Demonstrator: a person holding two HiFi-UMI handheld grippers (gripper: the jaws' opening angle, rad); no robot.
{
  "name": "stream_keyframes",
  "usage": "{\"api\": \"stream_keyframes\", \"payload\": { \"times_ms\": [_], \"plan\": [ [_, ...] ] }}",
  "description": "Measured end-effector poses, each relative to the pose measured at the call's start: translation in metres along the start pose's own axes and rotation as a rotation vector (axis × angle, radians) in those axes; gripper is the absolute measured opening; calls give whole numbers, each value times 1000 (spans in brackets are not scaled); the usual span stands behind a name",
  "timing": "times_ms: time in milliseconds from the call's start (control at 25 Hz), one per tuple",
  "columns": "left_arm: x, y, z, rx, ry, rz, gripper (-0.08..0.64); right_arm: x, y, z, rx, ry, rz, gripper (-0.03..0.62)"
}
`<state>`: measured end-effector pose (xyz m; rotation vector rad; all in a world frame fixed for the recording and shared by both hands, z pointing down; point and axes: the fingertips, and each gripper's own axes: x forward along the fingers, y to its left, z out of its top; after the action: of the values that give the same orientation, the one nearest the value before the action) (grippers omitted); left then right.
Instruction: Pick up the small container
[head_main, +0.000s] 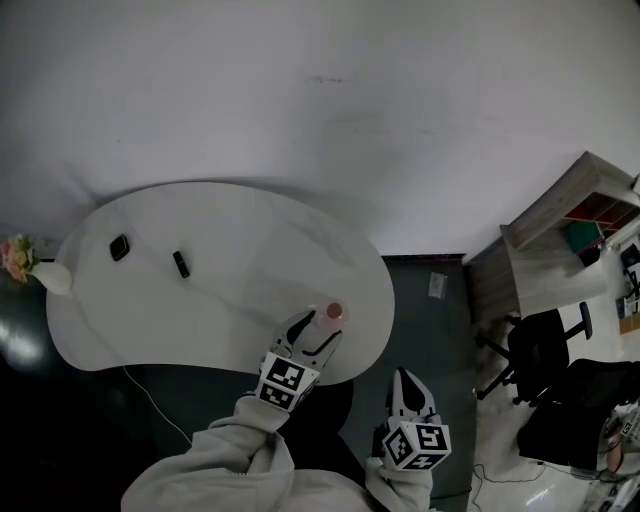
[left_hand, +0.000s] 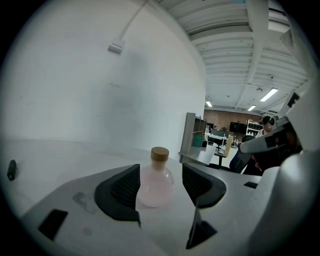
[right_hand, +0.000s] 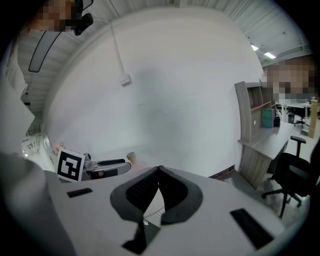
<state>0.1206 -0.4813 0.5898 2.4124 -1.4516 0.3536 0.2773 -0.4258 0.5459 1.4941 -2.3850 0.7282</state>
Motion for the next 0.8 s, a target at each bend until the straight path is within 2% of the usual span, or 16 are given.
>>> {"api": "stream_keyframes", "payload": {
  "times_ms": [360, 720, 800],
  "plan": [
    [33, 3, 13, 73, -22, 28, 244, 13, -17, -9, 28, 51, -11, 54],
    [44, 1, 15, 96, -42, 55, 242, 26, -25, -10, 27, 76, -7, 52],
    [43, 3, 17, 111, -44, 76, 223, 27, -24, -9, 28, 79, -5, 54]
  ]
}}
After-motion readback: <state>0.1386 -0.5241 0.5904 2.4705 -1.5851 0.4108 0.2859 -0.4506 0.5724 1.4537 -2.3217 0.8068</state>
